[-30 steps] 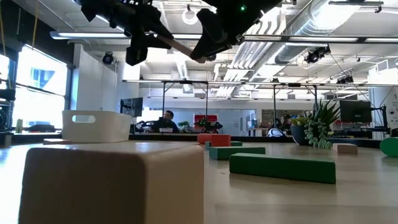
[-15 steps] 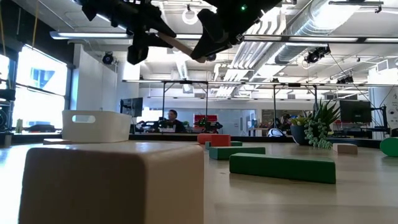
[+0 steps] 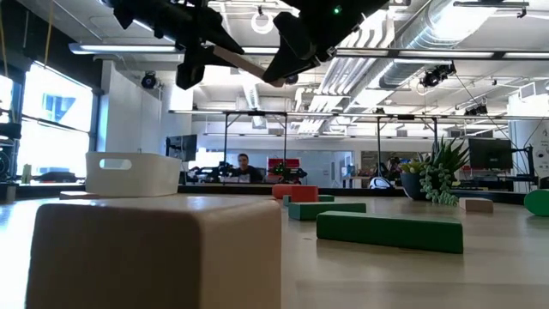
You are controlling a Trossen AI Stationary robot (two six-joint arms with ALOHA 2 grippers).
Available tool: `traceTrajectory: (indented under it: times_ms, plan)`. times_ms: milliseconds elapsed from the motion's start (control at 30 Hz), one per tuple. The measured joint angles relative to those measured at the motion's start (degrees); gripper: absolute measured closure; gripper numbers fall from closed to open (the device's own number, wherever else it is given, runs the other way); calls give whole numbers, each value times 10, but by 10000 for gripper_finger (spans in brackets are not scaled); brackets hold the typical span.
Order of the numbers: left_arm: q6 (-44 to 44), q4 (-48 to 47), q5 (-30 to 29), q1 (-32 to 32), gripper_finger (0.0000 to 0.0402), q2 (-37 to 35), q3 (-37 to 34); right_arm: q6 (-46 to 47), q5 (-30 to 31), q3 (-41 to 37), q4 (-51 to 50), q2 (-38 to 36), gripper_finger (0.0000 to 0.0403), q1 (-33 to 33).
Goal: Sort & place blocks by color
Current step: Put the brown block into the transparent bin
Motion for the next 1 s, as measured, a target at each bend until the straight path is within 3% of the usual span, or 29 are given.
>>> traceTrajectory:
  times_ms: [400,767,1000]
  plan:
    - [15,-4,0,0,336,0,1,-16,23,0,4,1,300,0]
    - [31,-5,7,0,350,0,2,-101,56,0,15,1,300,1]
    - [46,-8,13,0,351,0,2,-101,54,0,15,1,269,0]
